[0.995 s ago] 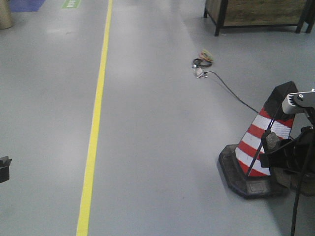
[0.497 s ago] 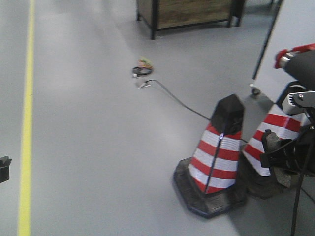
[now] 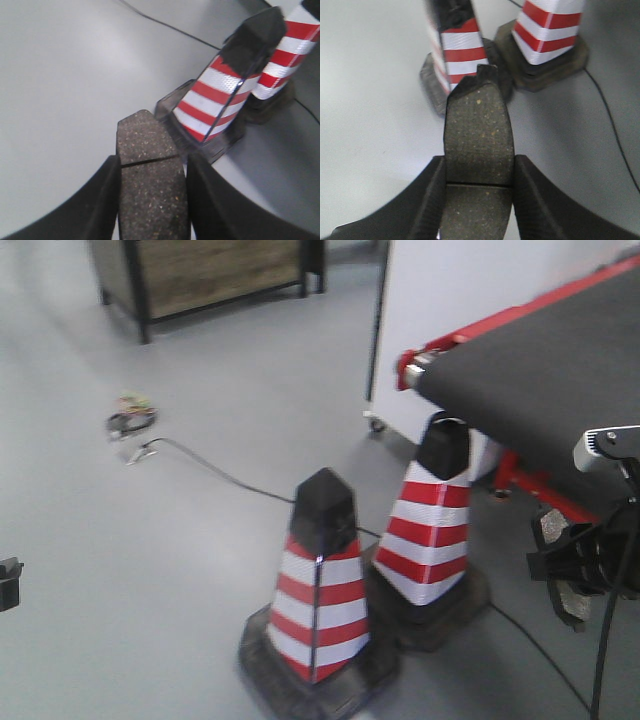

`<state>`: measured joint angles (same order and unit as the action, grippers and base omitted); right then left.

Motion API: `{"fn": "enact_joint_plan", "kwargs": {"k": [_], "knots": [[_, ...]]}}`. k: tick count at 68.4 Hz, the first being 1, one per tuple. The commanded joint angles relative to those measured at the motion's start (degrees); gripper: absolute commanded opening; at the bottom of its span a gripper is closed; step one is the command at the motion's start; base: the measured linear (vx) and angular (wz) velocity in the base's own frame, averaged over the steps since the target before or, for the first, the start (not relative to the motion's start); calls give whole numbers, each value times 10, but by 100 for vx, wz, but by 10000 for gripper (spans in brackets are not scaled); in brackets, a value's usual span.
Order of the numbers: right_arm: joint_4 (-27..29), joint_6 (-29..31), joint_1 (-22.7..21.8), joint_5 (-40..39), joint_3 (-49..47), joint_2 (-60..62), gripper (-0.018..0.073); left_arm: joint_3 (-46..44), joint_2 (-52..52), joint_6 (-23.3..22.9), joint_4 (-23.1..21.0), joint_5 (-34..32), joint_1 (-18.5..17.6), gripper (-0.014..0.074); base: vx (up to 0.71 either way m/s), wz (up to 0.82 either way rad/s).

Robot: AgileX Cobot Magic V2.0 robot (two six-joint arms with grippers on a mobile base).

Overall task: Move and align brake pads A on conveyor
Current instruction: 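Drive forward past the traffic cones toward the black conveyor, then drive up to the conveyor and hold both pads above the belt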

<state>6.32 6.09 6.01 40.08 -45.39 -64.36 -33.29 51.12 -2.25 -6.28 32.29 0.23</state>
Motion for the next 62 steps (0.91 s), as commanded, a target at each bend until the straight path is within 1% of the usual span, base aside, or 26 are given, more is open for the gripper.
{"fn": "enact_joint_plan", "kwargs": {"k": [1, 37, 62], "knots": [[1, 7, -1, -33, -17, 13, -10, -16, -7, 0, -6, -44, -2, 177, 33, -70], [1, 7, -1, -33, -17, 13, -10, -16, -7, 0, -6, -44, -2, 177, 30, -72], [1, 7, -1, -33, -17, 13, -10, -16, -7, 0, -6, -44, -2, 177, 30, -49]]}}
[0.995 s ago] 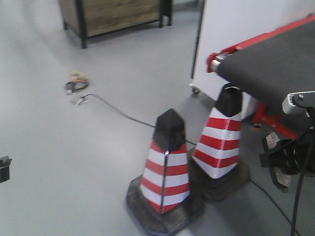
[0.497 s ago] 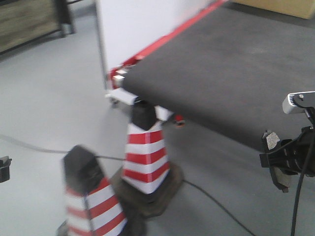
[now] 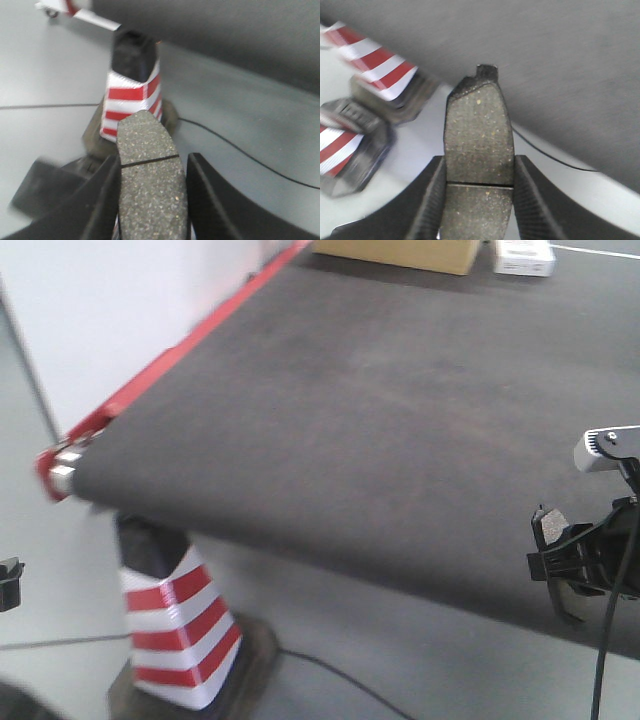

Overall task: Move and align brake pads A on conveyor
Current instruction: 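Drive up to the conveyor and hold both pads above the belt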

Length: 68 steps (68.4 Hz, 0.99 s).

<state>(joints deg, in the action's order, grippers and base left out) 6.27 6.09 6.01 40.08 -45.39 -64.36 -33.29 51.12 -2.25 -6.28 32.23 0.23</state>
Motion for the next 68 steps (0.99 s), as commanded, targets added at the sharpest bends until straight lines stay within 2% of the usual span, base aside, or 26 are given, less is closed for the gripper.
{"fn": "enact_joint_plan", "kwargs": {"k": [1, 43, 68], "knots": [[1, 7, -1, -33, -17, 13, -10, -16, -7, 0, -6, -43, -2, 177, 29, -44], [1, 7, -1, -33, -17, 13, -10, -16, -7, 0, -6, -43, -2, 177, 28, -46], [1, 7, -1, -33, -17, 13, -10, -16, -7, 0, -6, -43, -2, 177, 24, -19]]}}
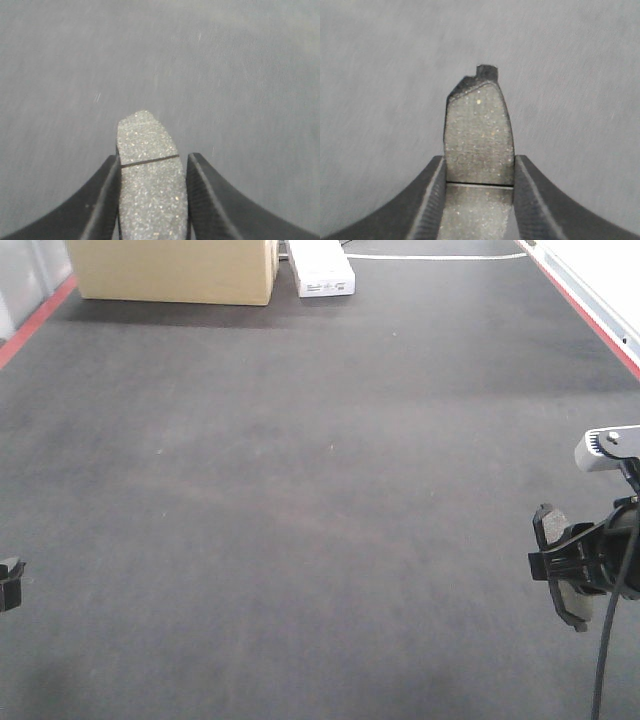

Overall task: Move and align brake pads A on conveyor
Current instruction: 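Drive up to the conveyor and hold both pads above the belt, then extend the left gripper with its brake pad over the belt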

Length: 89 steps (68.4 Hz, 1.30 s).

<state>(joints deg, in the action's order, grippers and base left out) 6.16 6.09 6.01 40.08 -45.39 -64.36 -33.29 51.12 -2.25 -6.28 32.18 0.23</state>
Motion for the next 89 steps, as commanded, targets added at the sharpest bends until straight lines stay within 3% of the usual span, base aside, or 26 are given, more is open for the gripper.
{"fn": "enact_joint_plan", "kwargs": {"k": [1, 89], "knots": [[2, 7, -1, -33, -17, 13, -10, -16, -7, 0, -6, -43, -2, 177, 20, -6], [2, 7, -1, -33, -17, 13, -10, -16, -7, 0, -7, -45, -2, 177, 4, -1]]}}
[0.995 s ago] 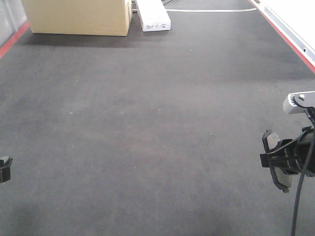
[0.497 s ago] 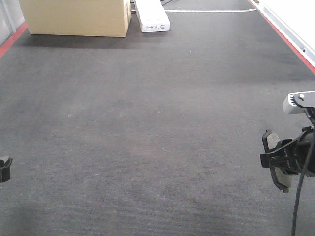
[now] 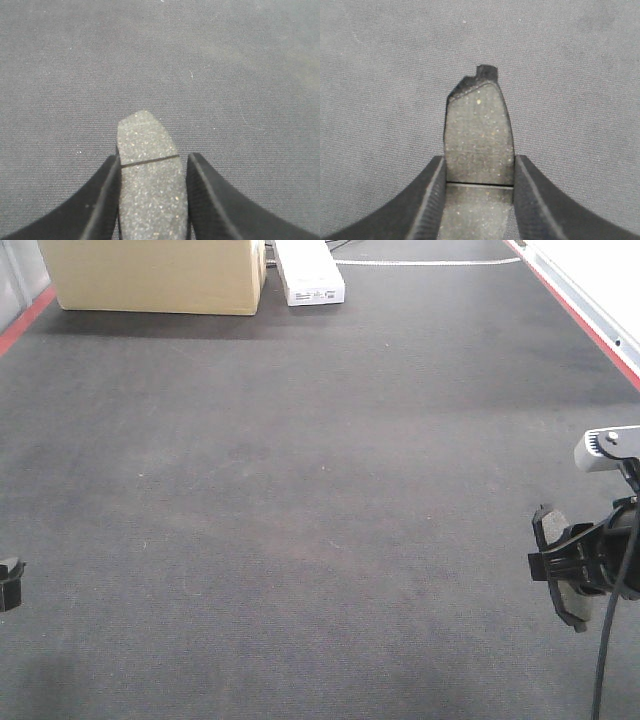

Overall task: Move and align brake pads A on conveyor
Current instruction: 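Extend the left gripper with its brake pad over the belt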

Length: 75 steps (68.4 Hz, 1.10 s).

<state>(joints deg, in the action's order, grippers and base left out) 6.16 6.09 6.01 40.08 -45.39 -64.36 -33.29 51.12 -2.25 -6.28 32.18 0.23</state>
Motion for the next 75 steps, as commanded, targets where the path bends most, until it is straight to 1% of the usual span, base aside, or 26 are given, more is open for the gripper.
{"fn": "enact_joint_plan", "kwargs": {"k": [1, 7, 14, 20, 26, 31, 36, 41, 50, 56, 61, 69, 75], "knots": [[2, 7, -1, -33, -17, 13, -10, -16, -7, 0, -7, -45, -2, 177, 0, 0], [2, 7, -1, -33, -17, 13, -10, -16, -7, 0, -7, -50, -2, 177, 0, 0], [2, 7, -1, -33, -17, 13, -10, -16, -7, 0, -8, -70, -2, 177, 0, 0], [2, 7, -1, -33, -17, 13, -10, -16, -7, 0, -35, -86, -3, 177, 0, 0], [2, 7, -1, -33, -17, 13, -10, -17, -6, 23, -59, -99, -11, 177, 0, 0], [2, 7, -1, -33, -17, 13, -10, -17, -2, 52, -82, -112, -28, 177, 0, 0], [2, 7, -1, -33, -17, 13, -10, -17, 9, 68, -109, -132, -51, 177, 0, 0], [2, 7, -1, -33, -17, 13, -10, -17, 27, 73, -131, -155, -79, 177, 0, 0], [2, 7, -1, -33, -17, 13, -10, -18, 75, 72, -132, -218, -138, 177, 0, 0], [2, 7, -1, -33, -17, 13, -10, -28, 118, 71, -132, -241, -171, 177, 0, 0], [2, 7, -1, -33, -17, 13, -10, -51, 169, 58, -131, -248, -192, 177, 0, 0], [2, 7, -1, -33, -17, 13, -10, -100, 250, 52, -131, -248, -195, 177, 0, 0], [2, 7, -1, -33, -17, 13, -10, -122, 302, 32, -131, -246, -189, 177, 0, 0]]}}
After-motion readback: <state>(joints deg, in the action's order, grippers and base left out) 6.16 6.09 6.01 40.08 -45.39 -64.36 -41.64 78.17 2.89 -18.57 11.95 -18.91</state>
